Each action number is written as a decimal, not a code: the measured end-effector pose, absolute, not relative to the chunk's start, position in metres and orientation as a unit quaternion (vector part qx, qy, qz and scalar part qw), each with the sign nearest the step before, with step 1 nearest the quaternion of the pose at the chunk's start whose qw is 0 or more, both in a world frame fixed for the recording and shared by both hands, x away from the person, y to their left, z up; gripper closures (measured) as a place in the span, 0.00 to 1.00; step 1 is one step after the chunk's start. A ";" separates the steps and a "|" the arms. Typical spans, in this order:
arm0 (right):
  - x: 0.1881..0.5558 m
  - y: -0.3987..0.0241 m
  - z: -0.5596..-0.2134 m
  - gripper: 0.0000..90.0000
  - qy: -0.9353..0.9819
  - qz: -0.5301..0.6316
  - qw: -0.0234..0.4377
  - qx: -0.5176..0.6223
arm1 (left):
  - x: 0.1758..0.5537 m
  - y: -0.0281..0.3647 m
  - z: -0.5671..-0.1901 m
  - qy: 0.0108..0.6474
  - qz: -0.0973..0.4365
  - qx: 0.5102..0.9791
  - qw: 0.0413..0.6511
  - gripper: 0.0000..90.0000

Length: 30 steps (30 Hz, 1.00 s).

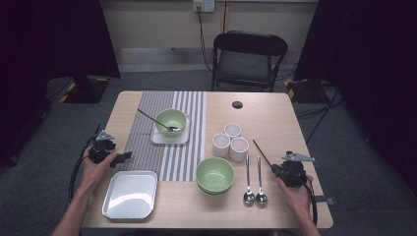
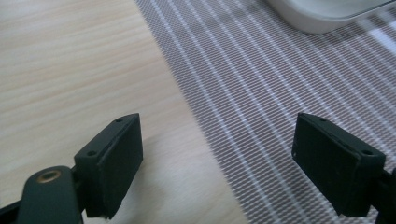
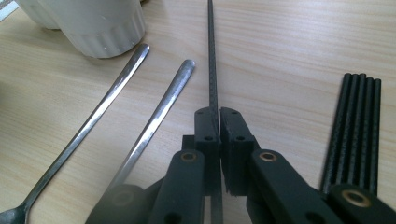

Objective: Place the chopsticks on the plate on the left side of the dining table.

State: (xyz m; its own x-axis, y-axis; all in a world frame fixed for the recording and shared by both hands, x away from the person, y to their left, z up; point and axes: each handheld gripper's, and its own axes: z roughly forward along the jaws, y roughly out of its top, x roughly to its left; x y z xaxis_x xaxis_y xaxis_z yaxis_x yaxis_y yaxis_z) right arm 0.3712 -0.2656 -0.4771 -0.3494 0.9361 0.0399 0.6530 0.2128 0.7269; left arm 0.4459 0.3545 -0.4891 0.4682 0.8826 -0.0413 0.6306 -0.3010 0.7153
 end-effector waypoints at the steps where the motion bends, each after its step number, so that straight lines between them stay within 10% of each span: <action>1: 0.370 -0.267 -0.475 0.96 0.747 0.341 0.211 0.530 | 0.445 0.351 -0.486 0.475 0.180 0.789 0.346 0.18; 30: 0.357 -0.270 -0.440 0.96 0.722 0.410 0.225 0.510 | 0.426 0.313 -0.450 0.396 0.156 0.797 0.428 0.24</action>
State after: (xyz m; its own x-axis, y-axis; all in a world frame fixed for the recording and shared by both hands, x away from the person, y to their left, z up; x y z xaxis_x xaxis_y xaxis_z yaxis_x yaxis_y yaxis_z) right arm 0.3566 -0.2701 -0.4398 -0.3791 0.9207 0.0931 0.5522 0.1443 0.8211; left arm 0.4265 0.3133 -0.4497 0.6380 0.7647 -0.0902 0.4977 -0.3202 0.8061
